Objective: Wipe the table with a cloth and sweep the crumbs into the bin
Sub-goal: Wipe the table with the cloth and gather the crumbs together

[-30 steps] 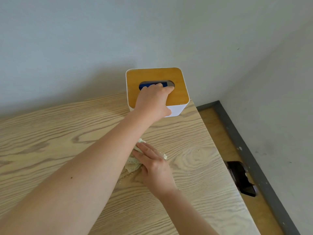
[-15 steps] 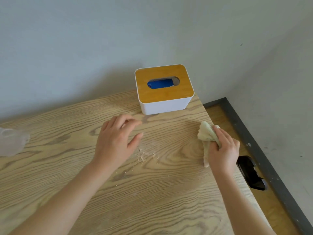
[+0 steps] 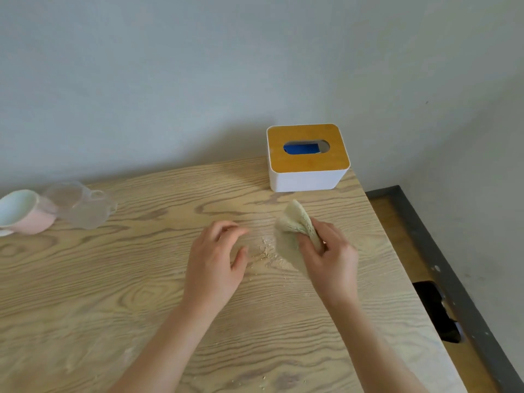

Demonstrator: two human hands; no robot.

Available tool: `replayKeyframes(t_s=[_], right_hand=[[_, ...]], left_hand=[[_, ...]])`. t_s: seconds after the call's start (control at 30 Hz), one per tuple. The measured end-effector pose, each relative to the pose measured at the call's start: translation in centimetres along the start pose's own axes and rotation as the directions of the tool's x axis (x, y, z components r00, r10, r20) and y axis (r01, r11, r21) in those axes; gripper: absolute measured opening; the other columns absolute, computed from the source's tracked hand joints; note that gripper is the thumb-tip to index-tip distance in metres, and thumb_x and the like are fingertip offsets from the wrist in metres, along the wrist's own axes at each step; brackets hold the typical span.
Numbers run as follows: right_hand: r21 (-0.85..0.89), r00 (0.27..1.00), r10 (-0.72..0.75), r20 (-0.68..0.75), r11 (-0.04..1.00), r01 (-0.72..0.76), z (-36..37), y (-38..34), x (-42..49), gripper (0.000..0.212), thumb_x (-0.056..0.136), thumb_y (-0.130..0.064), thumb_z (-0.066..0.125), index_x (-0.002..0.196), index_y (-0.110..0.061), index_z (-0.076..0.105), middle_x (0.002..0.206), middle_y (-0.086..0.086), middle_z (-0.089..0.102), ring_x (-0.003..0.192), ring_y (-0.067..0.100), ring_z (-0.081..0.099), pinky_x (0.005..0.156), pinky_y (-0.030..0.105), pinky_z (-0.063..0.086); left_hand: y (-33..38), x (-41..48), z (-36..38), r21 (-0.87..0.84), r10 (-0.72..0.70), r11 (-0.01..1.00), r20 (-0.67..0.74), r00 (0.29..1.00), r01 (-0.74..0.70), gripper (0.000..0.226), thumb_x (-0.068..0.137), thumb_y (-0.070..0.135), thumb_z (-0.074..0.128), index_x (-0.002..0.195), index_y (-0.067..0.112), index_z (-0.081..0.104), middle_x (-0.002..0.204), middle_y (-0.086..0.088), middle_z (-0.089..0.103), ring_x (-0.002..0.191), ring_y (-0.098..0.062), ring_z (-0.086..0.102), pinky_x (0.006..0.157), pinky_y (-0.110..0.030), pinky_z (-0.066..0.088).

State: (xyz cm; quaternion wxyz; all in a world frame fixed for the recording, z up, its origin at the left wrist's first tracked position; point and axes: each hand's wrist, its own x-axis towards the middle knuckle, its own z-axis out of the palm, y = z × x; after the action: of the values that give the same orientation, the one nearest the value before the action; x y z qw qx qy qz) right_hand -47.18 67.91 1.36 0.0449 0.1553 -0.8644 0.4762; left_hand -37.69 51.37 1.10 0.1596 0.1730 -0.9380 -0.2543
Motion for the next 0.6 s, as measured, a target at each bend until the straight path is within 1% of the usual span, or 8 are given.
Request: replayKeyframes(t_s=[0.17, 0.27, 0.33, 0.4, 0.47, 0.5, 0.57, 0.6], right_hand=[[-0.043, 0.994, -0.106, -0.036, 0.994, 0.104, -2.2, -1.3, 1.2, 0.028, 0.078, -0.009, 0.068, 0.104, -0.019, 0.070, 0.083, -0.010, 0.063, 0.072, 0.006, 0.057, 0.059, 0.019, 0.047], [-0.093, 0.993, -0.074, -0.086, 0.993, 0.066, -2.0, 0.1, 2.3, 0.034, 0.080, -0.011, 0.067, 0.113, -0.021, 0.065, 0.096, -0.012, 0.063, 0.078, 0.003, 0.056, 0.066, 0.009, 0.043], [-0.180, 0.993, -0.008, -0.120, 0.984, -0.014, -1.9, 1.7, 3.2, 0.035, 0.083, -0.011, 0.063, 0.115, -0.024, 0.060, 0.105, -0.009, 0.059, 0.079, 0.009, 0.055, 0.063, 0.020, 0.044], [-0.339, 0.993, 0.079, -0.085, 0.935, -0.103, -1.6, 4.1, 4.1, 0.033, 0.086, -0.012, 0.058, 0.116, -0.024, 0.056, 0.114, -0.005, 0.055, 0.082, 0.014, 0.052, 0.060, 0.027, 0.041], [-0.484, 0.976, 0.209, 0.057, 0.861, -0.156, -0.5, 6.3, 4.5, 0.036, 0.089, -0.022, 0.052, 0.125, -0.024, 0.052, 0.128, -0.001, 0.048, 0.102, 0.021, 0.047, 0.071, 0.031, 0.042], [-0.537, 0.951, 0.280, 0.130, 0.826, -0.170, 0.2, 7.0, 4.6, 0.043, 0.089, -0.030, 0.051, 0.131, -0.024, 0.047, 0.135, 0.000, 0.041, 0.112, 0.023, 0.041, 0.082, 0.034, 0.043], [-0.594, 0.924, 0.340, 0.178, 0.785, -0.175, 1.6, 7.9, 4.7, 0.056, 0.087, -0.038, 0.051, 0.138, -0.021, 0.037, 0.142, 0.001, 0.032, 0.121, 0.026, 0.030, 0.101, 0.037, 0.033], [-0.606, 0.932, 0.321, 0.170, 0.780, -0.158, 2.1, 8.0, 4.8, 0.056, 0.087, -0.036, 0.051, 0.139, -0.019, 0.037, 0.142, 0.003, 0.031, 0.121, 0.028, 0.029, 0.103, 0.037, 0.031]], left_hand=[[0.1, -0.9, -1.6, -0.009, -0.025, 1.000, -0.049, 0.998, 0.024, 0.025, 0.081, 0.022, 0.063, 0.106, 0.019, 0.066, 0.106, 0.008, 0.055, 0.099, -0.011, 0.054, 0.087, -0.032, 0.046], [-0.4, -1.3, -2.0, -0.007, -0.064, 0.998, -0.039, 0.997, 0.064, 0.025, 0.081, 0.019, 0.065, 0.106, 0.021, 0.066, 0.106, 0.008, 0.054, 0.100, -0.012, 0.054, 0.088, -0.033, 0.046], [-0.9, -1.7, -2.2, -0.003, -0.096, 0.995, -0.026, 0.995, 0.096, 0.026, 0.081, 0.018, 0.066, 0.108, 0.022, 0.066, 0.107, 0.009, 0.053, 0.100, -0.012, 0.054, 0.088, -0.033, 0.047], [-1.2, -2.1, -2.4, 0.002, -0.122, 0.993, -0.009, 0.992, 0.122, 0.026, 0.082, 0.019, 0.066, 0.108, 0.022, 0.065, 0.108, 0.010, 0.052, 0.101, -0.011, 0.054, 0.089, -0.032, 0.047], [-1.7, -2.6, -2.5, 0.018, -0.156, 0.988, 0.012, 0.988, 0.155, 0.026, 0.082, 0.020, 0.066, 0.108, 0.024, 0.065, 0.109, 0.011, 0.051, 0.103, -0.010, 0.053, 0.090, -0.030, 0.046], [-2.0, -3.0, -2.5, 0.028, -0.168, 0.985, 0.021, 0.985, 0.168, 0.026, 0.082, 0.021, 0.066, 0.109, 0.024, 0.065, 0.109, 0.011, 0.051, 0.104, -0.009, 0.052, 0.090, -0.031, 0.046], [-2.5, -3.6, -2.5, 0.036, -0.180, 0.983, 0.037, 0.983, 0.179, 0.026, 0.082, 0.022, 0.066, 0.108, 0.024, 0.065, 0.109, 0.011, 0.051, 0.104, -0.009, 0.052, 0.091, -0.031, 0.046], [-2.7, -3.8, -2.5, 0.039, -0.189, 0.981, 0.044, 0.981, 0.187, 0.026, 0.082, 0.022, 0.066, 0.108, 0.024, 0.065, 0.108, 0.012, 0.051, 0.103, -0.009, 0.052, 0.090, -0.030, 0.045]])
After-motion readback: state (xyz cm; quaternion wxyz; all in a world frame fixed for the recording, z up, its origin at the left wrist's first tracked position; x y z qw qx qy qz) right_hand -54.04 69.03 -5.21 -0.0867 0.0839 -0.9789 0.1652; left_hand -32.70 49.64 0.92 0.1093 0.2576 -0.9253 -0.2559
